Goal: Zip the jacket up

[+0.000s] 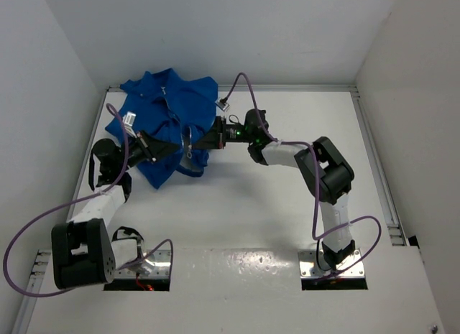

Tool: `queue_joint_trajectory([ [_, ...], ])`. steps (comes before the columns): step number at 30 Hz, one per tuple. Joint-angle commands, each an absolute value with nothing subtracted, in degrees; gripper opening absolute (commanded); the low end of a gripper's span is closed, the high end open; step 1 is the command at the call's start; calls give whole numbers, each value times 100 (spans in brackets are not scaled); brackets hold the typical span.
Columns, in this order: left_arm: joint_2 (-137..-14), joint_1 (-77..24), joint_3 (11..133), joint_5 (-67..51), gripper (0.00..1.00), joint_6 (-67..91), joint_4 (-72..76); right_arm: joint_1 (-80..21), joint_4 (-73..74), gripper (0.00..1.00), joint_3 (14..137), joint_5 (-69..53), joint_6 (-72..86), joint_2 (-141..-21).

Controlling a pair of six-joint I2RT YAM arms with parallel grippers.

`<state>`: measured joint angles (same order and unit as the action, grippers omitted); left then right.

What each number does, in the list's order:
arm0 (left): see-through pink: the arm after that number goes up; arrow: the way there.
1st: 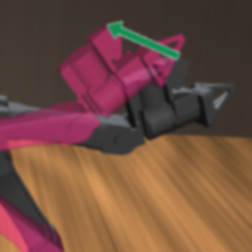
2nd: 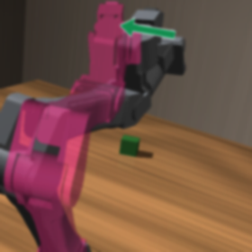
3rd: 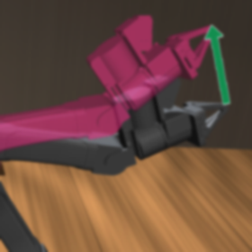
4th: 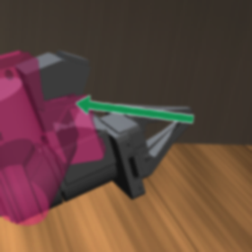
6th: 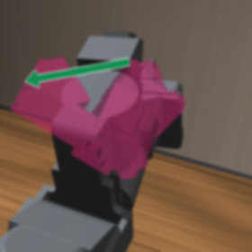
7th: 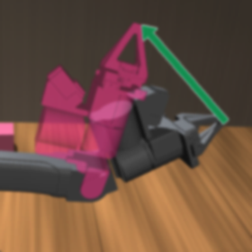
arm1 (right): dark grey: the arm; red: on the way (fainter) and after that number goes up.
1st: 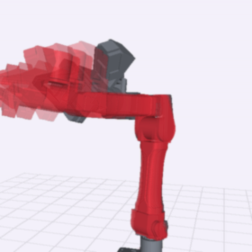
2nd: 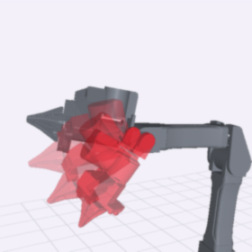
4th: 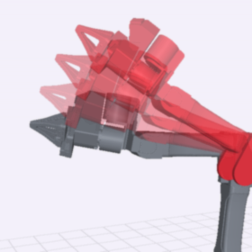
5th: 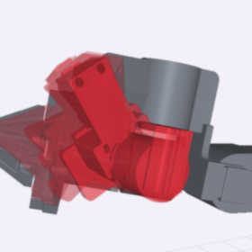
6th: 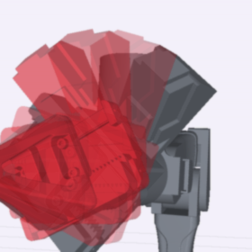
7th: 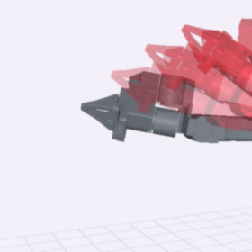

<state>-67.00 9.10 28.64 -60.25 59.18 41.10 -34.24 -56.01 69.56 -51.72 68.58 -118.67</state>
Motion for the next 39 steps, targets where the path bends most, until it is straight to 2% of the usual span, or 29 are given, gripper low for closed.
queue_joint_trajectory([
  [1, -6285, 923, 2909, -6056, 0, 5906, 4263, -3524, -6635, 0, 7294, -5414, 6627, -11742],
  [7, -6284, 1037, 3067, -5644, 0, 5931, 3620, -3568, -7268, 0, 7304, -5440, 7486, -11506],
  [12, -6292, 1090, 2418, -4914, 0, 7292, 4402, -3603, -7619, 0, 7014, -5291, 7734, -11373],
  [15, -6643, 1090, 2031, -4791, 0, 8251, 5813, -3647, -7917, 0, 6838, -5326, 7944, -11417],
  [17, -6645, 1037, 1960, -4685, 0, 8576, 6028, -3665, -8024, 0, 6820, -5230, 8146, -11487],
  [39, -6082, 747, 2241, -4447, 0, 9132, 6003, -3885, -8253, 0, 7119, -4983, 8622, -11830],
])
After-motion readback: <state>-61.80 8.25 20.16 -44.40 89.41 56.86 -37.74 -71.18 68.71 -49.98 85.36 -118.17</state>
